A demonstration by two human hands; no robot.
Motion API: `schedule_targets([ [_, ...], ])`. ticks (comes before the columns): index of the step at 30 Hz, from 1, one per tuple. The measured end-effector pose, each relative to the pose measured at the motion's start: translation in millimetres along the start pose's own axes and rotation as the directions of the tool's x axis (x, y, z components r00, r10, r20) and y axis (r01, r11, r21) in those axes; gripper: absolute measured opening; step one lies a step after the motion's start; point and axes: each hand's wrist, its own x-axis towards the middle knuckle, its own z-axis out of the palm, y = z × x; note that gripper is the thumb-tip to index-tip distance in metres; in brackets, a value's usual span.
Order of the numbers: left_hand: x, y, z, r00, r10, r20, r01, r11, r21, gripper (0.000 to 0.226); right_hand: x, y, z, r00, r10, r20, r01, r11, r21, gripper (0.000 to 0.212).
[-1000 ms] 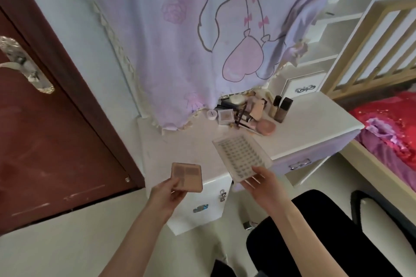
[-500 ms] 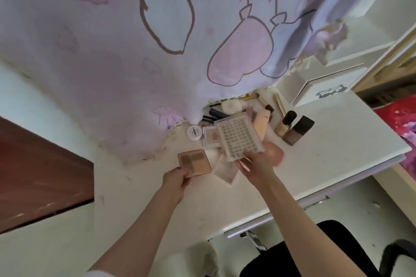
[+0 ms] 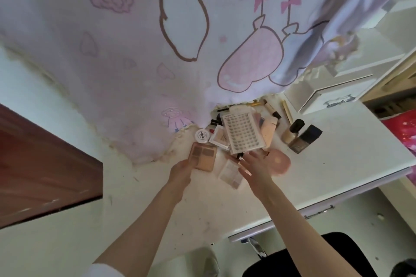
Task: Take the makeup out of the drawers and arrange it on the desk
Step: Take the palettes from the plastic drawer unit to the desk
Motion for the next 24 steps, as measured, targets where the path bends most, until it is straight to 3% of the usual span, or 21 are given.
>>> schedule_targets([
  [2, -9.1, -7.9, -9.8, 0.998, 0.055, 0.014, -0.056, 0.965, 0.257, 0.037, -11.8, 10.8, 3.3, 0.999, -0.022, 0.047, 0.030, 0.983, -0.178, 0.029],
  [4, -25.8, -22.8, -32.0, 0.991, 0.130, 0.042, -0.134, 0.866, 0.482, 0.045, -29.7, 20.5, 12.1, 0.990, -0.078, 0.118, 0.121, 0.899, -0.421, 0.040],
  [7, -59.1, -37.9, -78.5, 0.949, 0.282, 0.139, -0.297, 0.663, 0.687, 0.049, -61.1, 29.9, 33.6, 0.941, -0.177, 0.287, 0.336, 0.573, -0.748, 0.049],
  [9, -83.3, -46.0, -121.2, 0.902, 0.409, 0.138, -0.360, 0.536, 0.764, 0.051, -88.1, 33.7, 57.7, 0.874, -0.216, 0.435, 0.485, 0.345, -0.804, 0.052],
  [13, -152.7, -62.3, -223.9, 0.749, 0.663, -0.003, -0.349, 0.398, 0.848, 0.053, -164.2, 49.7, 126.8, 0.641, -0.243, 0.728, 0.753, 0.017, -0.657, 0.058],
  [18, -277.8, -120.1, -367.2, 0.565, 0.782, -0.262, -0.120, 0.393, 0.912, 0.055, -296.5, 108.6, 234.6, 0.264, -0.051, 0.963, 0.917, -0.295, -0.267, 0.065],
  [20, -332.4, -159.3, -416.5, 0.485, 0.774, -0.407, 0.024, 0.453, 0.891, 0.055, -355.7, 143.2, 274.7, 0.118, 0.014, 0.993, 0.937, -0.333, -0.106, 0.066],
  [24, -447.3, -244.5, -489.8, 0.312, 0.693, -0.650, 0.281, 0.586, 0.760, 0.054, -482.3, 221.7, 339.5, -0.193, 0.165, 0.967, 0.929, -0.288, 0.234, 0.063],
])
